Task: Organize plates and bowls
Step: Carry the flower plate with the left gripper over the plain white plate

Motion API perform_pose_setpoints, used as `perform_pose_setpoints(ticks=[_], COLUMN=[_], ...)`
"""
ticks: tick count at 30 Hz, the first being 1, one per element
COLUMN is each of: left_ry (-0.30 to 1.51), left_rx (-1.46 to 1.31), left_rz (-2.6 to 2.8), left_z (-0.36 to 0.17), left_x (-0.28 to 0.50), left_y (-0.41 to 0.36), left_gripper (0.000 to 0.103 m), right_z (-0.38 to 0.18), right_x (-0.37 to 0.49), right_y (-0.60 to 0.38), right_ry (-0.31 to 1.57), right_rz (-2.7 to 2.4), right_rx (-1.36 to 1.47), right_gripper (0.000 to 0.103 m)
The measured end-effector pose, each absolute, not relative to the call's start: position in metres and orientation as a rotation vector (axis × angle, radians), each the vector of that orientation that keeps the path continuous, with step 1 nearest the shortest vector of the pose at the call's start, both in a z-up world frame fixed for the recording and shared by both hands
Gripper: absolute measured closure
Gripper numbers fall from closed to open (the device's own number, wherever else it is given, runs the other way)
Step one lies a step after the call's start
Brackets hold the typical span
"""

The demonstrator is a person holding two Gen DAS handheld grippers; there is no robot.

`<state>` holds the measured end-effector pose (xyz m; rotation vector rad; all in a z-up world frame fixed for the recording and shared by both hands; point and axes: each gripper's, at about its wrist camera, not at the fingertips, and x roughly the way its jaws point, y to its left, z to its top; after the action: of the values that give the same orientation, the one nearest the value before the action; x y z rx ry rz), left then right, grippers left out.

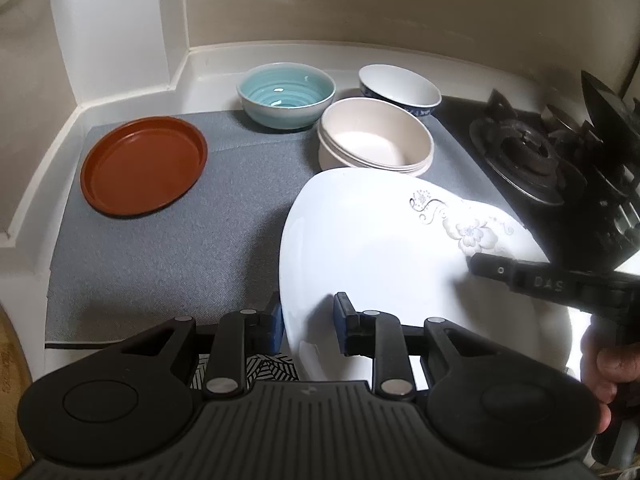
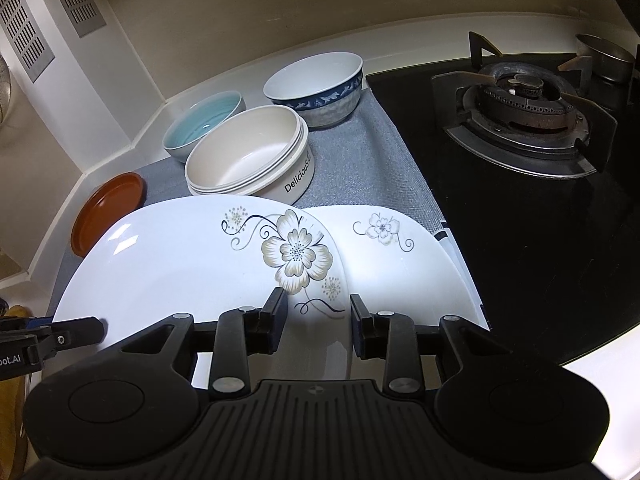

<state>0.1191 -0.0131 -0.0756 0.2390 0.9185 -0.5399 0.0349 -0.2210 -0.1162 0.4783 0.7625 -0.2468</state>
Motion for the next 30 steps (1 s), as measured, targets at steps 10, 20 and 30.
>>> perform_pose_setpoints(ticks=[10,20,30], left_ry=[0.915,0.934,0.943], left_rx=[0.275,0.264,0.247], left_rz=[-0.564,-0.592,-0.586], left_z=[-0.077,-0.083,-0.081], left_x=[0.112,0.111,0.111], left_y=[-0.021,-0.024,-0.021], left_gripper=[0.074,0.073,0.073], right_z=[-0.121,-0.115,-0.103], right_x=[0.036,0.038,0.028], right_y=[-0.218,-0.210,-0.210], right_ry=[0.787,0.823,0.811], right_rz=[-0.276,-0.315,-0.382], right_rx=[0.409,0.246,0.124], right_gripper=[0.069,0.069,0.069])
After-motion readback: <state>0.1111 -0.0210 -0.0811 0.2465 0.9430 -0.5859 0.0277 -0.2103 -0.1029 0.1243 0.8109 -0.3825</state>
